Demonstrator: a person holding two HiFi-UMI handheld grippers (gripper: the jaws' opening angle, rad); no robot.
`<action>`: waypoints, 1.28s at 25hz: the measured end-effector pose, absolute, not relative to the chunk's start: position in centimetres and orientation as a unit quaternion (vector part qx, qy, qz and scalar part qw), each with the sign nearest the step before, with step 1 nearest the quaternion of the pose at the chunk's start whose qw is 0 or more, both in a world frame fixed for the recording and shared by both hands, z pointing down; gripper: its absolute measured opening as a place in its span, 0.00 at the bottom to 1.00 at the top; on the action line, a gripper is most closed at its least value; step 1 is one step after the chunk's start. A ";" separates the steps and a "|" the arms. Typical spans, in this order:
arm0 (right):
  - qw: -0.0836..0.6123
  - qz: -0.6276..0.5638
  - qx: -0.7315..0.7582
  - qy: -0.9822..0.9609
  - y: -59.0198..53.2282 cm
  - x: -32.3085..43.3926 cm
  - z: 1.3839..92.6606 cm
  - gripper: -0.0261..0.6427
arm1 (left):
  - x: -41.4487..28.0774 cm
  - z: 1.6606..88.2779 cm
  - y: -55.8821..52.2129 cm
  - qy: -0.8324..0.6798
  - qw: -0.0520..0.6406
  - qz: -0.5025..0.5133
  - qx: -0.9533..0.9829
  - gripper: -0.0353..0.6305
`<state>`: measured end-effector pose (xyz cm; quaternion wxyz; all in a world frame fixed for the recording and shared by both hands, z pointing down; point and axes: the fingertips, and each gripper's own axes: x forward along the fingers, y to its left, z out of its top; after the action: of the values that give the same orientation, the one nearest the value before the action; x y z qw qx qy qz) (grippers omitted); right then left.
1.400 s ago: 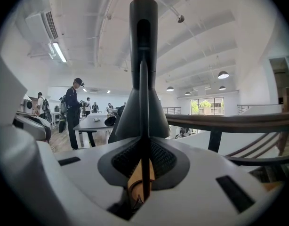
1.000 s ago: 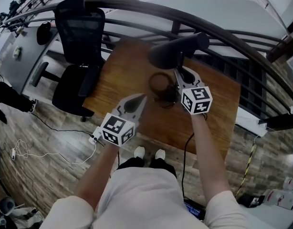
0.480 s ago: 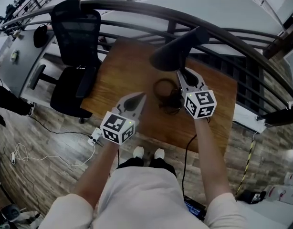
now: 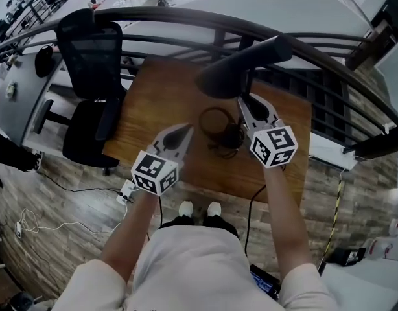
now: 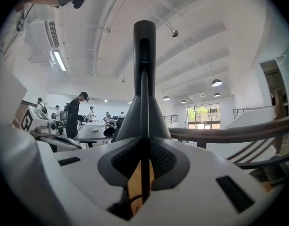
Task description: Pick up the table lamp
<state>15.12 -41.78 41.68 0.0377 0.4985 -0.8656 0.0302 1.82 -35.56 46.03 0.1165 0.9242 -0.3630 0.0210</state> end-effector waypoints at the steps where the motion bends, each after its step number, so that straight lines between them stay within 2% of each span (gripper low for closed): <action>1: 0.036 0.029 0.499 -0.865 -41.4 15.3 41.2 0.13 | 2.0 45.8 -35.6 -0.361 0.116 0.020 0.925 0.06; 32: -0.011 0.017 0.576 -0.817 -33.2 23.4 34.4 0.13 | 0.9 42.9 -37.0 -0.356 0.083 0.021 0.931 0.06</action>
<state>23.42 -33.20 34.44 -0.0113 0.5758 -0.8173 0.0166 0.86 -36.95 42.94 0.0833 0.9306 -0.3557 0.0214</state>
